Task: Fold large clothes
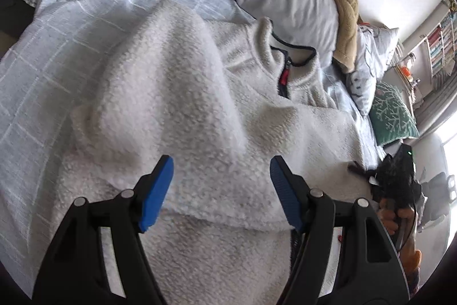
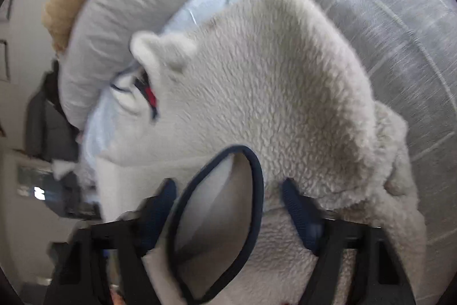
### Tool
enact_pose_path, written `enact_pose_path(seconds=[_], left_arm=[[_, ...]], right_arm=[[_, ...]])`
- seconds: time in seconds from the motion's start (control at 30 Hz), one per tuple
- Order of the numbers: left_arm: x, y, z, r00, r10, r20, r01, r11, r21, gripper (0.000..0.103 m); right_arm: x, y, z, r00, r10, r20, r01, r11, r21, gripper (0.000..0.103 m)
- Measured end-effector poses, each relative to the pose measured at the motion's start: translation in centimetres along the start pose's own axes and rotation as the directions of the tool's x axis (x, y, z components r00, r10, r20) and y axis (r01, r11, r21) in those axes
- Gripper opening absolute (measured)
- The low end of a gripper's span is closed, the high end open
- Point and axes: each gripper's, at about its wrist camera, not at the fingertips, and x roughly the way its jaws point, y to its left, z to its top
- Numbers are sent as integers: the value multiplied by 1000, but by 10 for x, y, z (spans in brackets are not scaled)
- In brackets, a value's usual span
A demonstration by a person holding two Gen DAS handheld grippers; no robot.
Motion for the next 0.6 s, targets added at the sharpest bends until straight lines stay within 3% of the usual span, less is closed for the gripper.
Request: enact_pose_path(seconds=[0.03,0.1,0.17,0.23,0.3,0.33,0.4,0.43,0.5,0.57,0.6], left_arm=[[-1,3,2,1000,12,16,-11,1000,-2,71],[-8,8,7,997,29,76,-28,1000,-4,70],[-13,10,10,991,28,128,-29,1000,9,58],[-12,11,12,988,36,151,-41,999,29,54],[-1,13,11,991,53,125,-60,997,51,54],[12,15,10,993,92,73,-97,993,63,49],[40,20,5,981,190,-42,-186,979,80,43],[46,23,3,978,200,-61,-195,978,78,43],[40,22,6,980,192,-50,-189,980,65,43],[29,20,12,985,171,-36,-169,985,48,43],[22,20,14,988,156,-18,-155,987,38,44]], right_arm=[[3,8,-4,1000,-18,-9,17,999,-47,10],[-7,29,-9,996,-73,47,80,983,-164,9],[-32,56,-12,986,-72,152,112,956,-272,9],[-60,79,-14,959,-73,275,172,920,-353,9],[-86,99,-22,909,-72,411,263,864,-430,9],[-95,104,-26,874,-87,477,327,832,-448,9],[-97,97,-23,838,-128,530,393,815,-425,9],[-90,87,-19,837,-167,521,410,822,-395,10],[-57,60,-6,863,-269,427,429,836,-341,13],[-20,31,1,856,-409,316,501,807,-312,23],[-14,23,2,855,-428,295,509,803,-311,23]])
